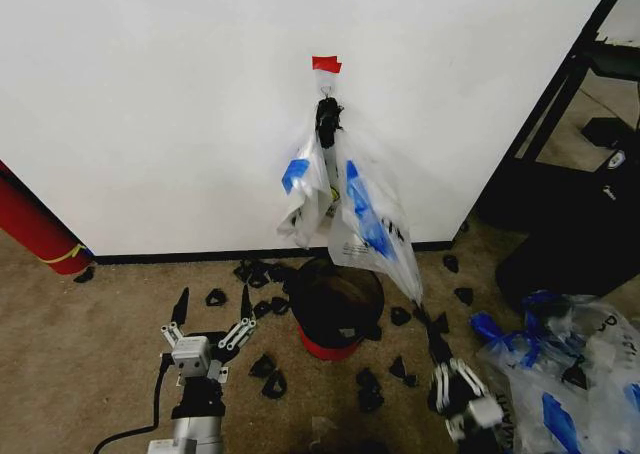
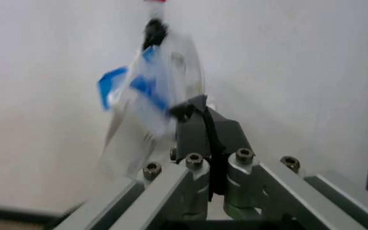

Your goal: Pick up the garbage bag from the wall and place it over the trash bin.

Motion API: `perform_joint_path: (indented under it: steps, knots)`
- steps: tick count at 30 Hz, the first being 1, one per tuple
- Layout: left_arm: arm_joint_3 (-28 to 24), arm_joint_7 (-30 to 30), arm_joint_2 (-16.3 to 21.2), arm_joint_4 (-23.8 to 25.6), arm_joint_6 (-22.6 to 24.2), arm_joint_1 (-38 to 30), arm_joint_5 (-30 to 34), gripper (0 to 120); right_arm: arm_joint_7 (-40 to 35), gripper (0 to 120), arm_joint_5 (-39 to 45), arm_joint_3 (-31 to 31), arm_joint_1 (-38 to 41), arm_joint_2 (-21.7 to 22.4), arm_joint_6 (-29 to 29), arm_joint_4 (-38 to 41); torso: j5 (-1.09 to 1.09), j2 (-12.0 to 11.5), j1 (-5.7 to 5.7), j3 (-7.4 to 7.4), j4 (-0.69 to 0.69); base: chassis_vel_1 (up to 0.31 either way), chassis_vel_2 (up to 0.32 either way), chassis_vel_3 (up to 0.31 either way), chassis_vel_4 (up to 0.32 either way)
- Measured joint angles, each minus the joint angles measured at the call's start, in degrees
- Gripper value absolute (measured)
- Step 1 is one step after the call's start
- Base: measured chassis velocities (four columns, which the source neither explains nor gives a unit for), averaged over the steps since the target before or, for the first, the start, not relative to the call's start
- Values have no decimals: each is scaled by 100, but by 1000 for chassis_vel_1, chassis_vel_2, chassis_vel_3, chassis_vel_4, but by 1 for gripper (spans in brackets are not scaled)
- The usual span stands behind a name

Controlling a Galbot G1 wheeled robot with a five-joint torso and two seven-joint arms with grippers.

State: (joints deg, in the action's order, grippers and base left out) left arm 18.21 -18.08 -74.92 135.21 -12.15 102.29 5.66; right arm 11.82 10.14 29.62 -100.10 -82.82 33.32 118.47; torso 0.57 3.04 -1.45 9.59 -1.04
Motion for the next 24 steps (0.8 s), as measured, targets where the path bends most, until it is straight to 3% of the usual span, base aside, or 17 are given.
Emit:
perform_joint_path:
  steps: [3, 6, 7, 9, 11, 13, 19, 24]
  knots:
    - [12, 4, 384, 221, 312, -161, 504, 100, -212, 0, 325, -80, 588, 152, -779, 173, 1, 0, -1, 1, 0, 0, 0, 0, 0]
    - [19, -37, 728, 462, 640, -235, 1297, 100, -288, 0, 521, -87, 920, 201, -1136, 194, 1, 0, -1, 1, 1, 0, 0, 0, 0]
    - [19, -37, 728, 462, 640, -235, 1297, 100, -288, 0, 521, -87, 920, 201, -1136, 194, 1, 0, -1, 1, 1, 0, 0, 0, 0]
    - [51, -97, 1006, 643, 947, -392, 1967, 100, -347, 0, 635, -89, 1114, 212, -1353, 194, 1, 0, -1, 0, 2, 0, 0, 0, 0]
    - [83, -305, 1536, 803, 1626, -1090, 3290, 100, -547, 0, 730, -119, 1365, 176, -1641, 154, 2, 0, -1, 1, 1, 0, 0, 0, 0]
    - [52, -434, 1903, 803, 2071, -1814, 4133, 100, -694, 0, 724, -179, 1491, 68, -1752, 92, 2, 0, -1, 1, -3, 0, 0, 0, 0]
    - [-307, -647, 2414, 793, 2546, -3040, 5250, 100, -742, 0, 537, -331, 1560, -135, -1768, -61, 1, 0, -1, 0, 1, 0, 0, 0, 0]
    - [-884, -689, 2472, 477, 2671, -3905, 5396, 100, -749, 0, 534, -307, 1563, -189, -1761, -104, 1, 0, -1, 0, 0, 0, 0, 0, 0]
